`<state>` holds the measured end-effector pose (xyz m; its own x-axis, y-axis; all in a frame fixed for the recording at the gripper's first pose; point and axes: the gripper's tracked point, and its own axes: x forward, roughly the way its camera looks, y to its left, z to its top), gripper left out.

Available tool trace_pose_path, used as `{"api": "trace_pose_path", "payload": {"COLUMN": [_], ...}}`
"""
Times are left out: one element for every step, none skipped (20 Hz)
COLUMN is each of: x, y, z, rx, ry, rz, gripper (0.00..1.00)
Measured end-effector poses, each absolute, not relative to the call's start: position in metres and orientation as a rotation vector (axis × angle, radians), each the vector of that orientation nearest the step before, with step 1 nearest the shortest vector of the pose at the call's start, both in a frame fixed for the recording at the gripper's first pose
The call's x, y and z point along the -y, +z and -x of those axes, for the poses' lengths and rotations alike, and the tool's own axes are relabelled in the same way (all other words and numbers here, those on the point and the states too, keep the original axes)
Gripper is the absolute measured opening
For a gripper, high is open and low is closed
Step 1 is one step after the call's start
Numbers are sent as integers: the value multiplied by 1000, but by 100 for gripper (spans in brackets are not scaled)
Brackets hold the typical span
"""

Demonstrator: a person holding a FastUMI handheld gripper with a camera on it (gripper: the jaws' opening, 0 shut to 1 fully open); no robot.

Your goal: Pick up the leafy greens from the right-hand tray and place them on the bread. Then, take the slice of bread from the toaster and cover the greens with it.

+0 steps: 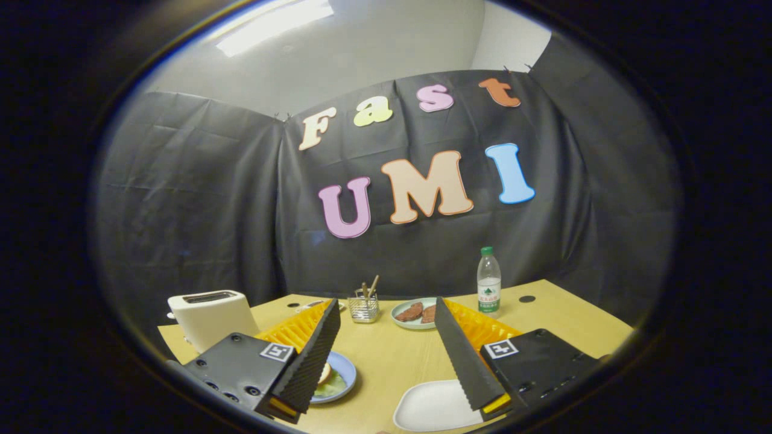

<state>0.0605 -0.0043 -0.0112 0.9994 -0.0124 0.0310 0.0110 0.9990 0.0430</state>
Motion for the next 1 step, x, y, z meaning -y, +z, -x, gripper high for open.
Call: {"api": "trace_pose_path", "payload": {"x": [3], "y": [-10], "z": [-59], "rx": [33], "ry": [-7], "rz": [-42], "gripper": [98]}}
